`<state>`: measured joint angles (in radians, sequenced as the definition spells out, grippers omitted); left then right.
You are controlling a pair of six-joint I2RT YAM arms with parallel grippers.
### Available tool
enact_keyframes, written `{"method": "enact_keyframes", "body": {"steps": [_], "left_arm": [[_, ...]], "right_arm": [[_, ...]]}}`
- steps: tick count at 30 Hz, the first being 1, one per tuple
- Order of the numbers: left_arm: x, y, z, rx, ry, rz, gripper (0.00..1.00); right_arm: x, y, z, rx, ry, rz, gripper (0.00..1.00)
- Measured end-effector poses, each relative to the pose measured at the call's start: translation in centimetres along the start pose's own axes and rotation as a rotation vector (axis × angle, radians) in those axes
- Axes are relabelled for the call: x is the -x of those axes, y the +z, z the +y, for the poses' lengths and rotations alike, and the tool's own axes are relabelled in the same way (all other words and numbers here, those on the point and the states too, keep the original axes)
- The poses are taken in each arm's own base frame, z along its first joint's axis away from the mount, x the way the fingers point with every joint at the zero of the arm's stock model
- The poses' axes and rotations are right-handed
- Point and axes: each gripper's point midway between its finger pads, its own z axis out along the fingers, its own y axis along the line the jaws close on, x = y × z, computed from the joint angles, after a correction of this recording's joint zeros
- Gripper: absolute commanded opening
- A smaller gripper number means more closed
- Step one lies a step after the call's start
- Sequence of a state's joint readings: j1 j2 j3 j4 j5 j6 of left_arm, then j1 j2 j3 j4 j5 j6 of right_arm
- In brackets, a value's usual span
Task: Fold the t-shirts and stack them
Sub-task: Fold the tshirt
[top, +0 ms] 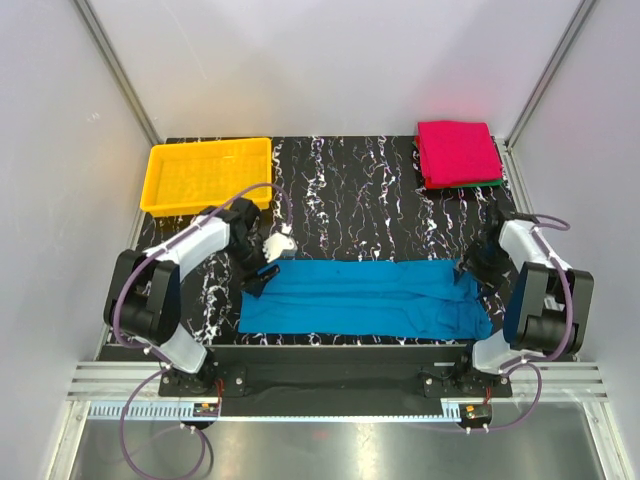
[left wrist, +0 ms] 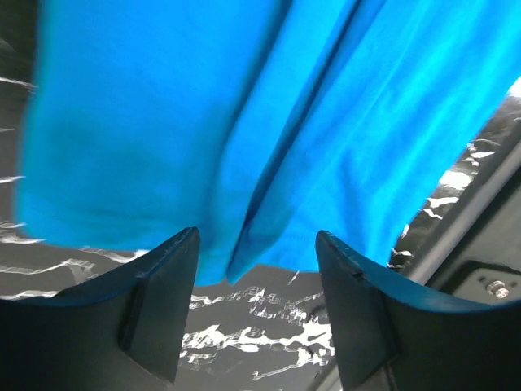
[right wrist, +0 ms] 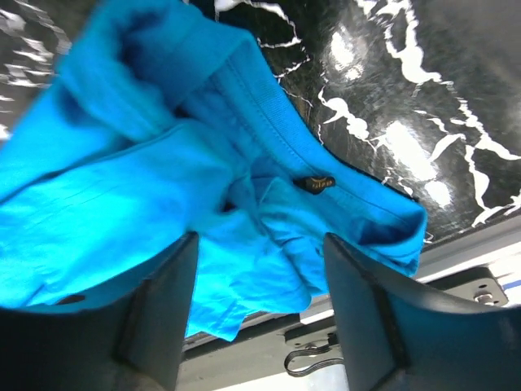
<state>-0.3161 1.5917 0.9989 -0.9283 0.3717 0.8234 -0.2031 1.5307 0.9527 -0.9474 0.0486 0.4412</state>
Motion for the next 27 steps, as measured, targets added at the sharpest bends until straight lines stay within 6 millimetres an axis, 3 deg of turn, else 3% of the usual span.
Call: {"method": "enact_keyframes", "body": {"steps": [5,9,11,17,20,21,24,25,27], "left_arm": [[3.6,-3.8,0.7,0.0,0.03,-0.109,0.68],[4.9,-5.6,2.0,0.048,0.003,-0.188,0.65],[4.8,-5.3,3.4,0.099,-0.043,-0.184,0.59],[2.7,-1.1,8.5,0.25,-0.181,-0.068,0.6],[1.7,0.0,9.2,0.287,-0.206,-0.026,0.58],[1.6,0.1,9.3,0.298,-0.21,-0.02,0.49],[1.7,0.6,9.4,0.32,-0.201,-0.014,0.35],[1.6,1.0,9.1,0.317,-0.193,-0.01,0.34],[1.6,1.3,8.7,0.314,-0.17,-0.007,0.34]], "right_arm": [[1.3,-2.7,-0.1,0.018,0.053,-0.112,0.87],[2.0,-4.2,-1.0,0.039,0.175,-0.191,0.78],[1.7,-3.4,-1.7,0.034,0.266,-0.18,0.74],[-2.5,1.6,-2.4,-0.013,0.436,-0.007,0.59],[-2.7,2.9,-2.1,-0.027,0.468,0.027,0.42],[-2.5,3.0,-1.9,-0.019,0.471,0.031,0.32],[-2.0,3.1,-1.3,0.003,0.468,0.031,0.22],[-1.8,3.1,-1.2,0.006,0.461,0.033,0.16],[-1.6,3.2,-1.0,0.009,0.445,0.042,0.14]]}}
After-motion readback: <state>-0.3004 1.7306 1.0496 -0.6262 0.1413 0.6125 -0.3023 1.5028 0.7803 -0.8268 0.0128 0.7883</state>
